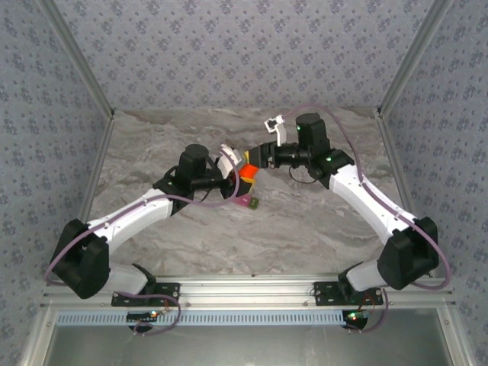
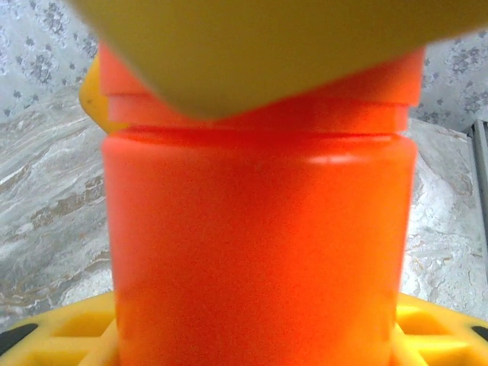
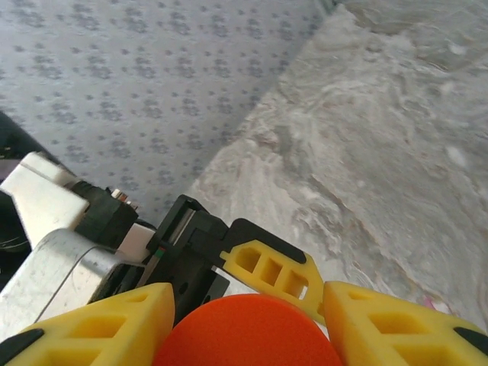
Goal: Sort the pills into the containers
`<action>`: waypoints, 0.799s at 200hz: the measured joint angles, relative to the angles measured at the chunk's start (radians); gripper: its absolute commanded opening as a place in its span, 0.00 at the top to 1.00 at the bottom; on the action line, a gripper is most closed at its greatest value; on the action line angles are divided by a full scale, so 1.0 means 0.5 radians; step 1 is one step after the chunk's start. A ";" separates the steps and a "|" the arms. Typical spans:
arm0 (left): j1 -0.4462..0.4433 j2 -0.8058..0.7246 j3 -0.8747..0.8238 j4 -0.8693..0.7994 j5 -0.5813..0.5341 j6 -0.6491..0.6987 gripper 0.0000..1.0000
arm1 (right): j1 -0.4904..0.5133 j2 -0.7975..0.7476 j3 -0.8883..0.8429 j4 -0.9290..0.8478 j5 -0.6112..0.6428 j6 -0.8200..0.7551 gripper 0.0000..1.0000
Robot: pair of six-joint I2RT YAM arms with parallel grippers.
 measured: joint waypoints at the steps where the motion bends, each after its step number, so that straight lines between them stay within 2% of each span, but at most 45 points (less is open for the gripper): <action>1: 0.001 0.000 0.000 -0.002 0.001 -0.003 1.00 | -0.001 0.001 -0.005 0.008 -0.002 -0.006 0.30; 16: 0.001 0.000 0.000 -0.023 0.002 -0.022 1.00 | -0.032 -0.017 -0.092 0.077 -0.008 0.069 0.23; 37: 0.001 -0.001 0.000 -0.013 0.006 -0.026 1.00 | -0.064 -0.132 -0.169 0.060 0.099 0.278 0.19; 72: 0.001 -0.002 0.001 -0.009 0.034 -0.003 1.00 | -0.121 -0.527 -0.240 -0.116 0.480 0.668 0.19; 91: 0.001 -0.002 0.001 -0.014 0.040 0.014 1.00 | -0.098 -0.638 -0.238 -0.167 0.611 0.803 0.18; 127: 0.001 -0.001 0.034 -0.043 0.064 0.037 1.00 | 0.016 -0.491 -0.146 -0.287 0.728 0.883 0.16; 160: 0.006 0.002 0.071 -0.090 0.068 0.050 1.00 | 0.116 -0.310 -0.046 -0.349 0.768 0.890 0.17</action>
